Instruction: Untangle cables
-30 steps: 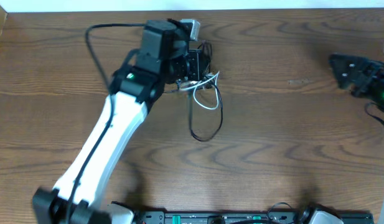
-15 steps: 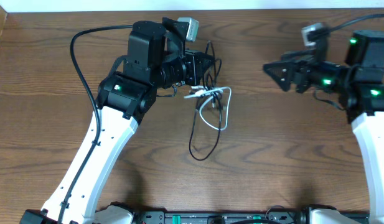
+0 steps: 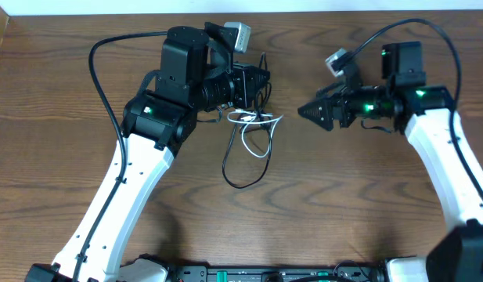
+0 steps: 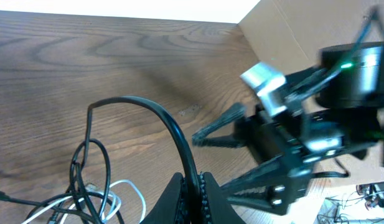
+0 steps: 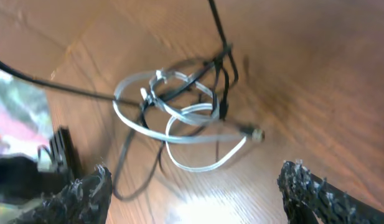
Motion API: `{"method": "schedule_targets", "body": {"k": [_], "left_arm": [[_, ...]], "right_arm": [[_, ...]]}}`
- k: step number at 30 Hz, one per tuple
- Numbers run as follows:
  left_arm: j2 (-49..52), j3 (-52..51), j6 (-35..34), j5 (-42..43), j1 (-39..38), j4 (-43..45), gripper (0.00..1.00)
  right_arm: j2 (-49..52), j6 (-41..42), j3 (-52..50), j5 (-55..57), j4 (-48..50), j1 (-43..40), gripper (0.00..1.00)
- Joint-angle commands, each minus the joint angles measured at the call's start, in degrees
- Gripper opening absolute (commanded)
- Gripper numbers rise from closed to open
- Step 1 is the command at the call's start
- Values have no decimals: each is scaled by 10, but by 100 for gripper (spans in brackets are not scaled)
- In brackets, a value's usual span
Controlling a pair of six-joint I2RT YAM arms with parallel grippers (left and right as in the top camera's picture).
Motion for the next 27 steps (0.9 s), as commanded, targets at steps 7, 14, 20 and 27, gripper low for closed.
{"method": "schedule_targets", "body": {"k": [7, 14, 20, 27], "left_arm": [[-3, 7, 0, 10, 1, 5, 8], [-3, 7, 0, 9, 1, 5, 8], [-3, 7, 3, 9, 1, 0, 8], [-2, 7, 4, -78, 1, -26, 8]], "right_arm": [[84, -225, 7, -61, -10, 40, 72], [135, -255, 7, -81, 52, 68, 68], [144, -254, 7, -63, 68, 89, 41], [122, -90, 8, -63, 97, 68, 1]]}}
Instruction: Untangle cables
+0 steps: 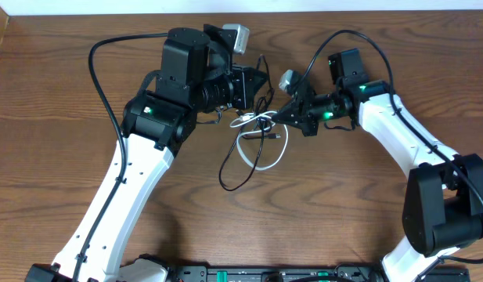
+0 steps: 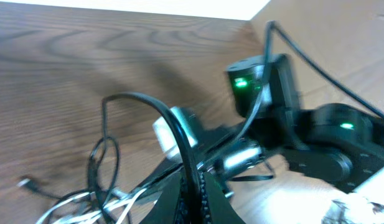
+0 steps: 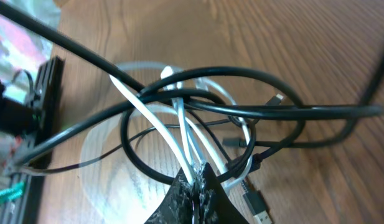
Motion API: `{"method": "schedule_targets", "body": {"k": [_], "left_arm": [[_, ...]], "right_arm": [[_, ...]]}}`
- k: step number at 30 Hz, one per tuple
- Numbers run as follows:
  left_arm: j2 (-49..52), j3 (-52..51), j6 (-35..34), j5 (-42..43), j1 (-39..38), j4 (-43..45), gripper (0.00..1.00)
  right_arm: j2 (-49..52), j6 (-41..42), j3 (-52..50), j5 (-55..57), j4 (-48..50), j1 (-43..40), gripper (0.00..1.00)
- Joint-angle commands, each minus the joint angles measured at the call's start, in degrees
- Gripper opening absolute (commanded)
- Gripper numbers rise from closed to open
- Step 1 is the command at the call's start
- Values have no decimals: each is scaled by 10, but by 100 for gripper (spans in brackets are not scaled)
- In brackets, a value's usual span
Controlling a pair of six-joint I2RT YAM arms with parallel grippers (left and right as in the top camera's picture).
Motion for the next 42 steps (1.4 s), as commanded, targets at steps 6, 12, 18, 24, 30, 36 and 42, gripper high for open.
{"method": "schedule_targets", "body": {"k": [6, 12, 18, 24, 30, 36, 42], "left_arm": [[8, 7, 3, -195, 2, -48, 7], [33, 7, 3, -267, 2, -73, 8], [68, 7, 3, -283, 2, -77, 7], [102, 7, 3, -283, 2, -77, 7], [114, 7, 1, -252, 2, -77, 8], [113, 7, 4, -226, 2, -77, 8], [101, 7, 55, -97, 2, -26, 8]], "right_arm": [[-99, 163, 8, -9, -3, -59, 1], [-221, 220, 8, -11, -5, -118, 1], [-350, 260, 8, -11, -5, -186, 1], [-453, 266, 8, -10, -3, -247, 1], [-481, 278, 7, 19, -9, -264, 1], [-436, 294, 7, 19, -35, -261, 1], [-356, 295, 7, 17, -57, -242, 20]]}}
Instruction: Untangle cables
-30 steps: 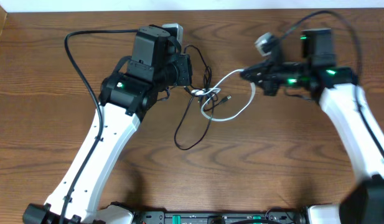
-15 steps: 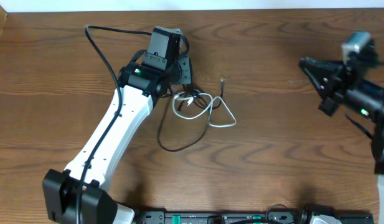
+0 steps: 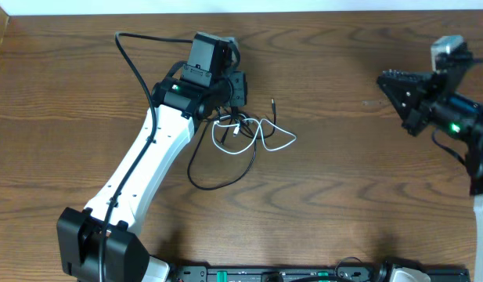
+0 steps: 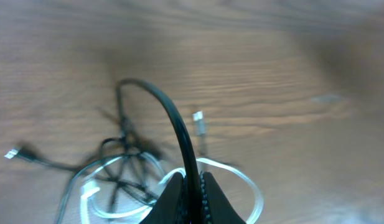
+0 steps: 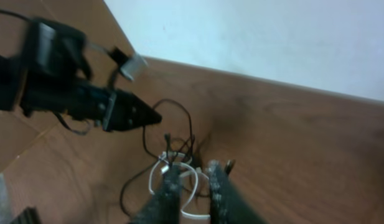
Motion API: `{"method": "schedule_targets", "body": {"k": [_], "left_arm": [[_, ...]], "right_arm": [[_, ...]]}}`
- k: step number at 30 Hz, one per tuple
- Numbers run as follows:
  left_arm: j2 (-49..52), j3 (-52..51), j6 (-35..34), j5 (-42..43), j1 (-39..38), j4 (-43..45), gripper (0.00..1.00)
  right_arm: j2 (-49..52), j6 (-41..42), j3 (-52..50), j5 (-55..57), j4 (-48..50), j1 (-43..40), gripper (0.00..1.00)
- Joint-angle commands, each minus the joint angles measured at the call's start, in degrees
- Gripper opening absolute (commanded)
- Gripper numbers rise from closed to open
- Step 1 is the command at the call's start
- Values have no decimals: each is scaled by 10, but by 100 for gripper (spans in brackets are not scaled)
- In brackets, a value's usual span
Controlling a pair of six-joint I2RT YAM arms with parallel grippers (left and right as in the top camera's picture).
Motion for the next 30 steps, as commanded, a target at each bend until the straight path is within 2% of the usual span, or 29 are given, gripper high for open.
{"method": "schedule_targets", "body": {"k": [1, 5, 8, 11, 14, 22, 30], "left_arm": [[-17, 8, 34, 102, 2, 25, 8], [-47, 7, 33, 155, 2, 58, 8], [-74, 8, 31, 164, 2, 67, 8], [-106, 7, 31, 163, 2, 70, 8], [-137, 7, 26, 163, 2, 74, 8], [-189, 7, 16, 163, 2, 71, 8], [-184, 7, 15, 163, 2, 68, 8]], "right_arm": [[40, 5, 3, -1, -5, 17, 31], [93, -7, 3, -1, -3, 41, 47], [127, -29, 3, -1, -2, 61, 52], [160, -75, 3, -1, -2, 84, 66], [192, -149, 3, -1, -6, 109, 72], [266, -227, 3, -37, 9, 169, 68], [276, -284, 3, -62, 4, 211, 63]]}}
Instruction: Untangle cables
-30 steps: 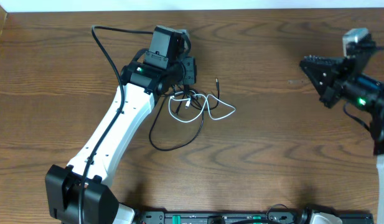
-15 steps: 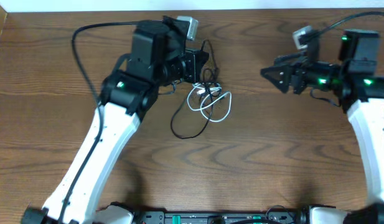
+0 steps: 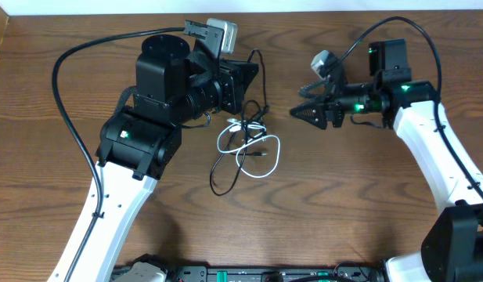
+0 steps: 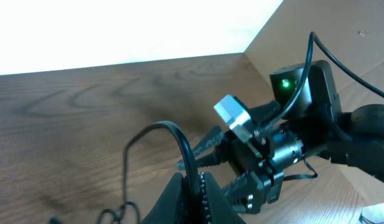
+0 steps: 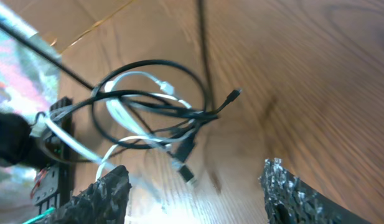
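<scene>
A tangle of black and white cables point(image 3: 245, 145) lies on the wooden table point(image 3: 358, 204) at mid-centre. My left gripper point(image 3: 247, 78) is just behind it, shut on a thick black cable point(image 4: 179, 140) that arches up from between the fingers point(image 4: 193, 186). My right gripper point(image 3: 297, 113) hangs open to the right of the tangle, pointing at it, nothing between its fingers. In the right wrist view the tangle point(image 5: 151, 106) sits ahead of the open gripper point(image 5: 195, 199). A black plug point(image 5: 186, 172) lies nearest to it.
A small loose plug end point(image 5: 233, 94) sticks out at the tangle's right side. A black loop point(image 3: 225, 176) trails toward the front of the table. The left arm's own feed cable point(image 3: 77, 55) arcs over the back left. Cardboard point(image 4: 341, 37) stands beyond the table.
My right gripper, then far out at the table's right edge with nothing in it, is now open close to the tangle's right side. The left wrist stands higher and still grips the black cable.
At first the left gripper held the black cable and the right hung open beside the tangle. Then the right was shut on a white strand in the tangle. Later it was far right, and the white loop lay spread rightward. Now it is back, open.
</scene>
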Motion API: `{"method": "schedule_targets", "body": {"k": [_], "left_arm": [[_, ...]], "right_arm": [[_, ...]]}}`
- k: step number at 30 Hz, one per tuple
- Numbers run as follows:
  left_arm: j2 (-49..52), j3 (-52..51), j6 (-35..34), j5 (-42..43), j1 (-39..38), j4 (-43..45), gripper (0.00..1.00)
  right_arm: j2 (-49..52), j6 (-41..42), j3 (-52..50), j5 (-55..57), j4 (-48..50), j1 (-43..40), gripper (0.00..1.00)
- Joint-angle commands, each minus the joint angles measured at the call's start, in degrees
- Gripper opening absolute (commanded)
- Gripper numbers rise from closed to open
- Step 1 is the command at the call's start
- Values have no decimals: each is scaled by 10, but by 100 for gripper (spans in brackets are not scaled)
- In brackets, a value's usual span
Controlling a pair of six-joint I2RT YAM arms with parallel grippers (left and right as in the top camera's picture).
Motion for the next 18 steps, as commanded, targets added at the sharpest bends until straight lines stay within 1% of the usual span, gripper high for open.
{"method": "schedule_targets", "body": {"k": [1, 7, 13, 18], "left_arm": [[0, 7, -9, 10, 2, 4, 8], [0, 7, -14, 10, 2, 3, 7], [0, 7, -14, 10, 2, -3, 8], [0, 7, -14, 10, 2, -5, 8]], "right_arm": [[-1, -48, 3, -24, -3, 19, 62], [7, -77, 3, -24, -3, 43, 57], [34, -84, 3, -20, 35, 57, 56], [58, -83, 3, -24, 66, 65, 53]]}}
